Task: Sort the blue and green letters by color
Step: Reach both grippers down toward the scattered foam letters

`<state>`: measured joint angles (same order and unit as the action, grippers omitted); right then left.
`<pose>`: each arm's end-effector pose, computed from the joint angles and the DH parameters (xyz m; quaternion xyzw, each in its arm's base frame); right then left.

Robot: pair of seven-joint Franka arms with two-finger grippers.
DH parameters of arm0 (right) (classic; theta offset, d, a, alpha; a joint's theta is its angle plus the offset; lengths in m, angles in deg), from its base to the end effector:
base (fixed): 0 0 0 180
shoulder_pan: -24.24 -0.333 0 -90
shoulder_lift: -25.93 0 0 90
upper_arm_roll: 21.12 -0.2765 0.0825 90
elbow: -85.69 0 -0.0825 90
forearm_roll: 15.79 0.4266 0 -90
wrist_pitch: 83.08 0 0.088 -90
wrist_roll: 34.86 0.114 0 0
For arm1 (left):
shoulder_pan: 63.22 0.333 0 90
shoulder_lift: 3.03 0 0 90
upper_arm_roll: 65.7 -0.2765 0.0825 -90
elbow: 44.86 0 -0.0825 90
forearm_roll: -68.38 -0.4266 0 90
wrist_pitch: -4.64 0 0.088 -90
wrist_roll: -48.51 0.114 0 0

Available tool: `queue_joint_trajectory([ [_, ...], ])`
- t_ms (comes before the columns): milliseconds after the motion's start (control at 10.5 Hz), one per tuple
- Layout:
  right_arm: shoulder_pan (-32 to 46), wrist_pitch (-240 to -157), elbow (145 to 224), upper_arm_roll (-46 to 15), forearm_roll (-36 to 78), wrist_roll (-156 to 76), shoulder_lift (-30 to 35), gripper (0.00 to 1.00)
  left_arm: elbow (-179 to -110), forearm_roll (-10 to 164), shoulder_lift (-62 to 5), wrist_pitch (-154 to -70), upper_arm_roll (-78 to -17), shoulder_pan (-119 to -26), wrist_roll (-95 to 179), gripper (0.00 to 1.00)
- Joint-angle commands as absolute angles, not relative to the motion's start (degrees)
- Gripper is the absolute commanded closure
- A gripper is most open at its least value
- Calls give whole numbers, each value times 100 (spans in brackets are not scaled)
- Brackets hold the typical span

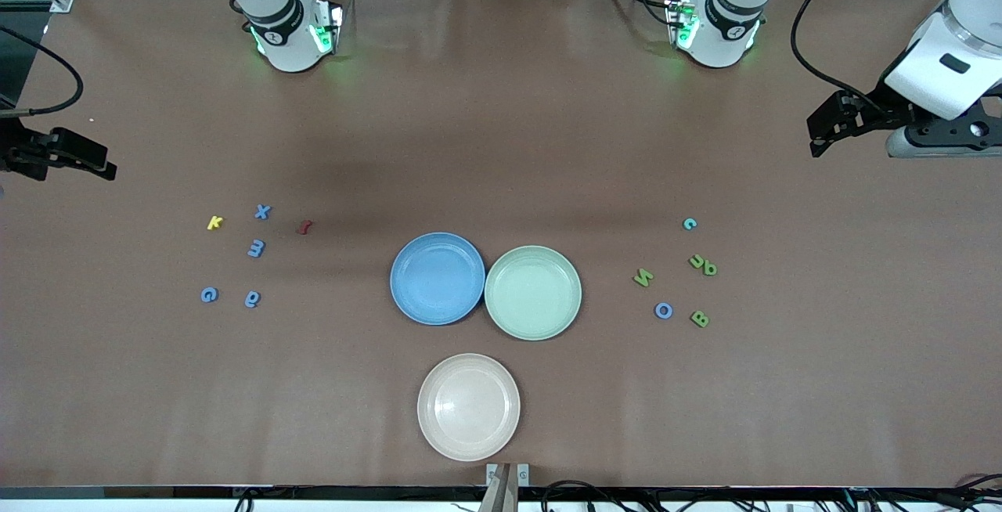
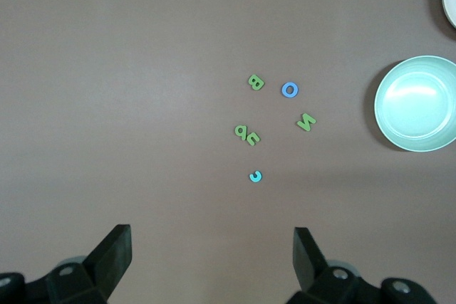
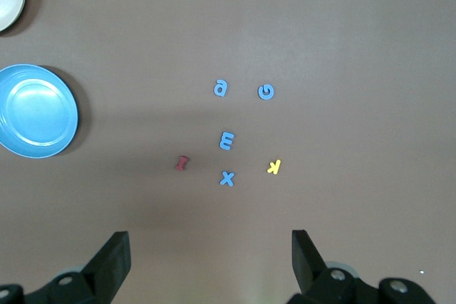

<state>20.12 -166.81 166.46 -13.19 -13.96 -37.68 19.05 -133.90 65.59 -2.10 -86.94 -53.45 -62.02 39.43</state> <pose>0.6168 -0.0325 0.5785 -0.9994 0.0072 0.0331 0.0096 0.5863 -0.1099 0.5988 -0.9991 0.0172 -0.0342 0.0204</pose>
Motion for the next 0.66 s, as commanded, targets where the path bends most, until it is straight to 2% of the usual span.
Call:
queue_joint_trajectory([
  [0,2011,-16684,16655,-1268,-1315,-3723,1917,0,-13354,6663,-215,-8703,-5322,-6173,3919,0],
  [285,1975,-16657,16663,-1259,-1376,-3732,1917,0,-13380,6828,-328,-8712,-5322,-6164,3902,0],
  [569,2045,-16666,16672,-1259,-1333,-3715,1899,0,-13782,7269,-663,-8999,-5287,-6173,3920,0],
])
